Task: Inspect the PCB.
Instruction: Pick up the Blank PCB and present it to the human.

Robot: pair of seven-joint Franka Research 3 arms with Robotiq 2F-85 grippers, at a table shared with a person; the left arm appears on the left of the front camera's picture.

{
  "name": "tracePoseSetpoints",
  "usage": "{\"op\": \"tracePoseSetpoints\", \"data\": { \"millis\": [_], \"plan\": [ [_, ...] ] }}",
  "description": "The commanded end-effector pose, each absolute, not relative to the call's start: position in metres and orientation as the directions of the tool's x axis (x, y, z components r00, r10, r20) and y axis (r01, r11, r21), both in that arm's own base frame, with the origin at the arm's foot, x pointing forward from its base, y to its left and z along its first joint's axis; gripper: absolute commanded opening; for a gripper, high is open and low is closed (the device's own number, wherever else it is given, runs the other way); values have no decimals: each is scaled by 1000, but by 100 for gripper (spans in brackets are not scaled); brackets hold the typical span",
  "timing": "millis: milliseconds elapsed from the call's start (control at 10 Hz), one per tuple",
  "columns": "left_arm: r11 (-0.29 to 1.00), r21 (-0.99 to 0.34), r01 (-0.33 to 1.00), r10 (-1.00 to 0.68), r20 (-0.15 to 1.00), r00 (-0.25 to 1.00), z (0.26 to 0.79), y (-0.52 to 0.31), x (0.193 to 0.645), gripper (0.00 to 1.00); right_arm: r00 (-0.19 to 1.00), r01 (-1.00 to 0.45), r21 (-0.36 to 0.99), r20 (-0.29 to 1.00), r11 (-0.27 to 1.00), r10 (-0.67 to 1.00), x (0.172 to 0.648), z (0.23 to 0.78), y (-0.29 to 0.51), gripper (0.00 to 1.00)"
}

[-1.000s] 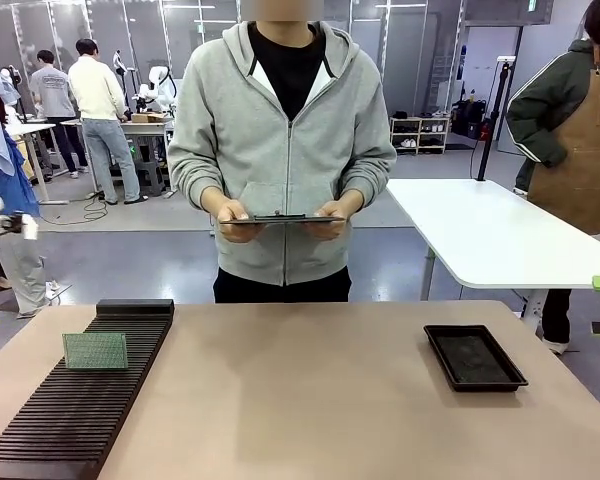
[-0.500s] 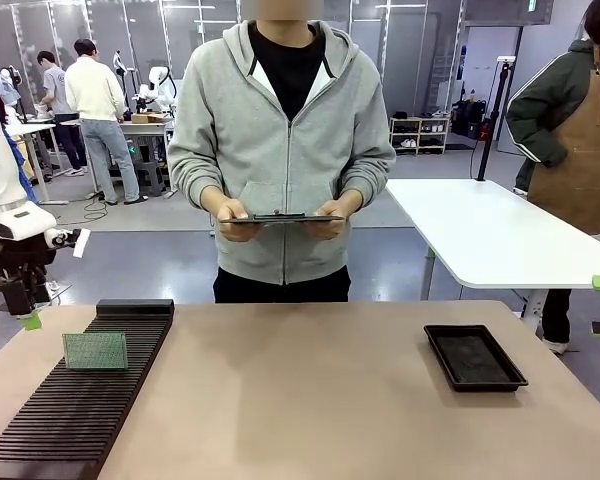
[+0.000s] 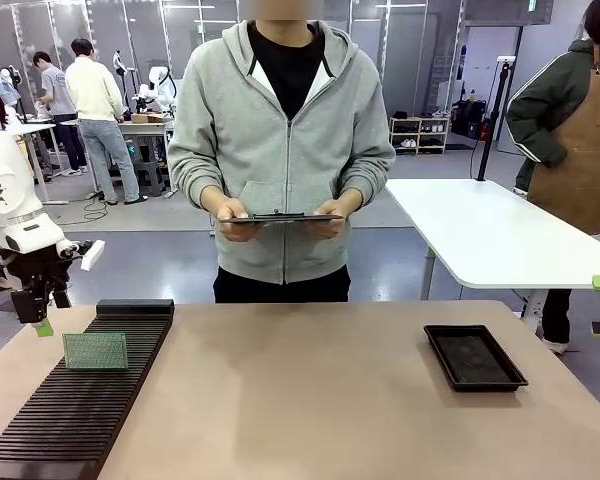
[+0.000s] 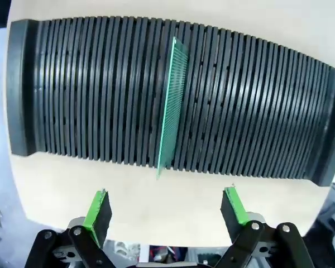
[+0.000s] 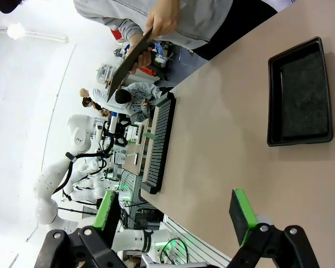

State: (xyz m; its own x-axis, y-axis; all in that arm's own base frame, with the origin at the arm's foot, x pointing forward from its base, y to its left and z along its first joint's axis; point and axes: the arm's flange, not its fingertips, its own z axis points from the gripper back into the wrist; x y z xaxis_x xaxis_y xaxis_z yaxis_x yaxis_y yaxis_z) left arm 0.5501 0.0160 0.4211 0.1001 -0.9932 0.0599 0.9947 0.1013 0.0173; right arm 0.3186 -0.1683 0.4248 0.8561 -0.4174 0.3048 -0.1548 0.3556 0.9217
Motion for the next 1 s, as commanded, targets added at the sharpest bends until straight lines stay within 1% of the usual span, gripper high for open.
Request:
{"op": "tracePoseSetpoints", "data": {
  "millis": [0,100,200,500,600,700,800,900],
  "plan": [
    [44,-62,997,-994,92,49,414,16,570,100,850,-160,926,305,341,-429,318,425,-165,100],
    [42,-98,994,-996,73,49,410,15,576,100,850,-160,926,305,341,-429,318,425,-165,100],
    [23,-117,993,-995,96,34,403,14,578,100,850,-160,926,305,341,-429,318,425,-165,100],
    [14,-161,987,-995,96,30,385,14,581,100,850,-160,926,305,341,-429,318,425,-165,100],
    [8,-171,985,-994,104,27,382,14,582,76,850,-160,926,305,341,-429,318,425,-165,100],
    [-1,-173,985,-993,116,19,381,13,581,44,850,-160,926,305,341,-429,318,425,-165,100],
    [-9,-178,984,-994,108,11,380,10,579,16,850,-160,926,305,341,-429,318,425,-165,100],
    [-11,-180,984,-996,92,6,378,8,578,0,850,-160,926,305,341,-429,318,425,-165,100]
  ]
}}
